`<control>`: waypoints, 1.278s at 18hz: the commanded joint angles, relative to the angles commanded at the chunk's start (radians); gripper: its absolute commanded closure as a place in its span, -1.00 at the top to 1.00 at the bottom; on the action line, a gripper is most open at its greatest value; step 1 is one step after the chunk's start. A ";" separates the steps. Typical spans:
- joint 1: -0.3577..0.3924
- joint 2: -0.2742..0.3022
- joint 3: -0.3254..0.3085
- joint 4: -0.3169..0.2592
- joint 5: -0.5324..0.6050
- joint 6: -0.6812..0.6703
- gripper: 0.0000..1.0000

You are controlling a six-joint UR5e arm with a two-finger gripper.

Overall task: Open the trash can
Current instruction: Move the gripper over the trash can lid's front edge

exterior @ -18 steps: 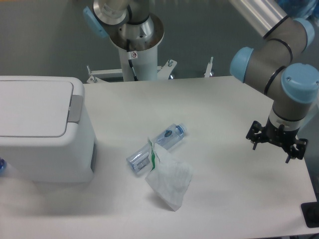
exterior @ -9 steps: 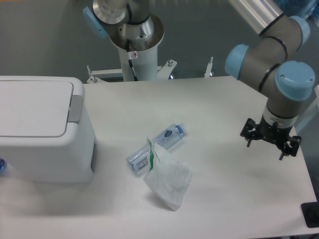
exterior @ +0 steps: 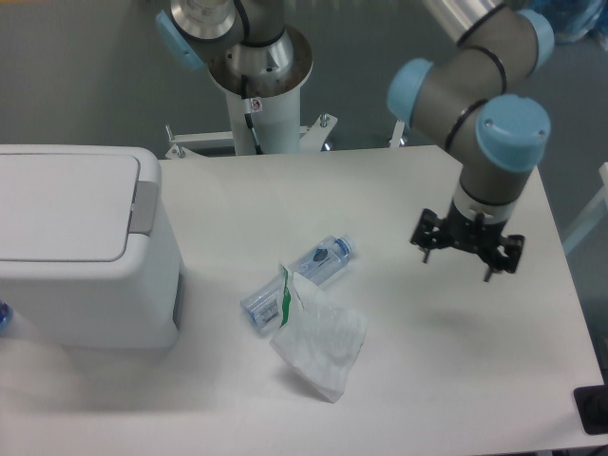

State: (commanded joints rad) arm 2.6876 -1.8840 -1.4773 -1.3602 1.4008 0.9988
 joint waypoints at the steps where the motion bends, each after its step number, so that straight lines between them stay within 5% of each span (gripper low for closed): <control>1: -0.011 0.015 0.009 -0.034 -0.022 -0.032 1.00; 6: -0.132 0.051 0.080 -0.123 -0.121 -0.208 1.00; 16: -0.273 0.161 0.074 -0.109 -0.329 -0.522 1.00; 23: -0.361 0.198 -0.043 0.015 -0.325 -0.539 1.00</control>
State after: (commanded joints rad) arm 2.3270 -1.6860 -1.5200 -1.3453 1.0753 0.4602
